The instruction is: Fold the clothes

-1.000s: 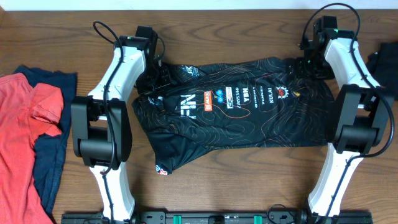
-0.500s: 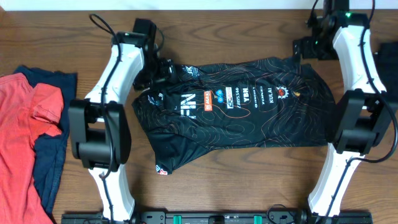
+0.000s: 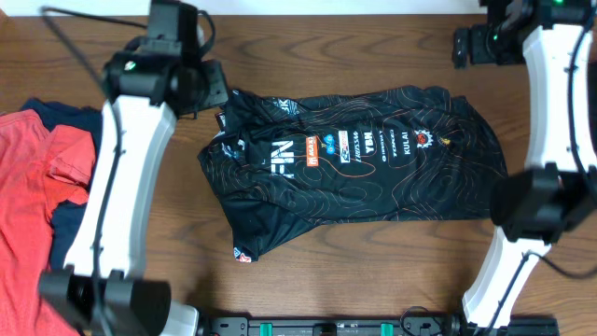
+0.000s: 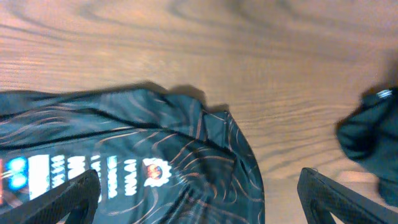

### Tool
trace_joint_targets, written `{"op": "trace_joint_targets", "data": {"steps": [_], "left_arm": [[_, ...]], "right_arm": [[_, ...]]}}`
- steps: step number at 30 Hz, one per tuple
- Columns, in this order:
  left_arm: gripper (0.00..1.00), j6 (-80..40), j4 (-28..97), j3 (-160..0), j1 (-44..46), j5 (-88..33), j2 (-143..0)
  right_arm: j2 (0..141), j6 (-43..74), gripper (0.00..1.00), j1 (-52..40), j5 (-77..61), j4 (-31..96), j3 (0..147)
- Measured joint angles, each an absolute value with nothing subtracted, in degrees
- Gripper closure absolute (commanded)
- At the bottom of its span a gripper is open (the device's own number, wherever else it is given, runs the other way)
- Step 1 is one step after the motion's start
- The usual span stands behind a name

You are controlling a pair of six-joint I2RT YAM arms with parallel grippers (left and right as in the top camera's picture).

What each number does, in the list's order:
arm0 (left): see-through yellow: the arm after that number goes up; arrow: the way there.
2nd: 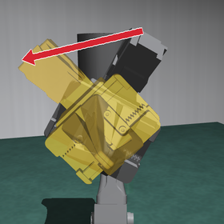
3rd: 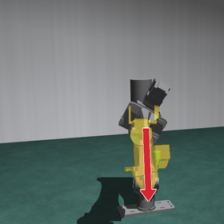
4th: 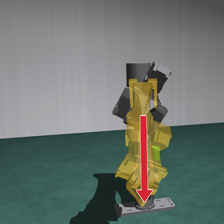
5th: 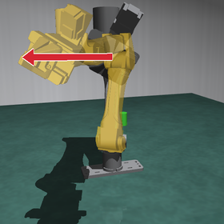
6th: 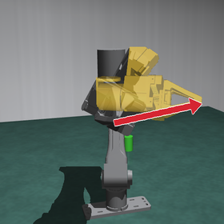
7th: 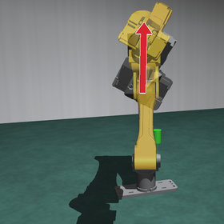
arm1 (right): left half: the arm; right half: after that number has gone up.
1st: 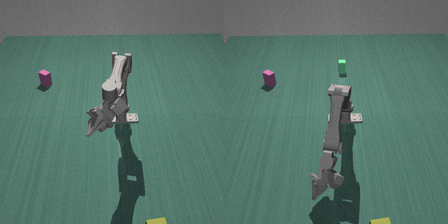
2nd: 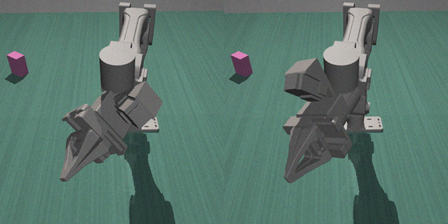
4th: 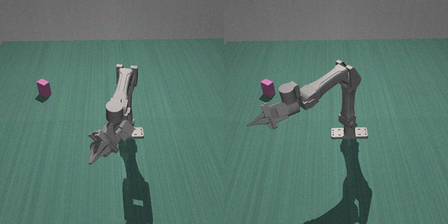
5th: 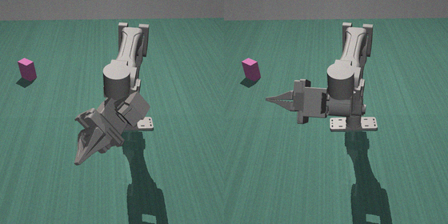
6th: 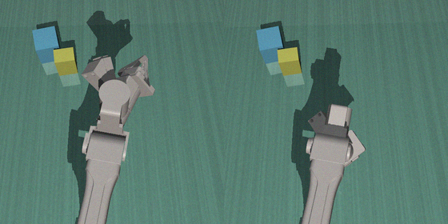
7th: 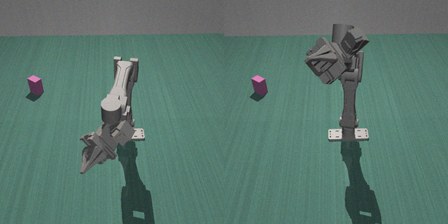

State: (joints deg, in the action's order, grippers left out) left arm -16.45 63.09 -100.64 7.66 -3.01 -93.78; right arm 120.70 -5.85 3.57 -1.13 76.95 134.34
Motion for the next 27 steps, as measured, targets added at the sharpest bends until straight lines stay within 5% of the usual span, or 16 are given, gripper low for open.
{"op": "trace_joint_targets", "data": {"steps": [16,27], "left_arm": [[0.59,-15.7,74.1,-97.9,16.7,2.8,-78.5],[0.51,-22.3,64.1,-68.7,21.1,6.3,-67.4]], "right_arm": [[99.4,-0.5,0.01,-6.3,1.9,93.3,136.1],[97.0,9.6,0.01,-15.7,6.3,91.9,117.8]]}}
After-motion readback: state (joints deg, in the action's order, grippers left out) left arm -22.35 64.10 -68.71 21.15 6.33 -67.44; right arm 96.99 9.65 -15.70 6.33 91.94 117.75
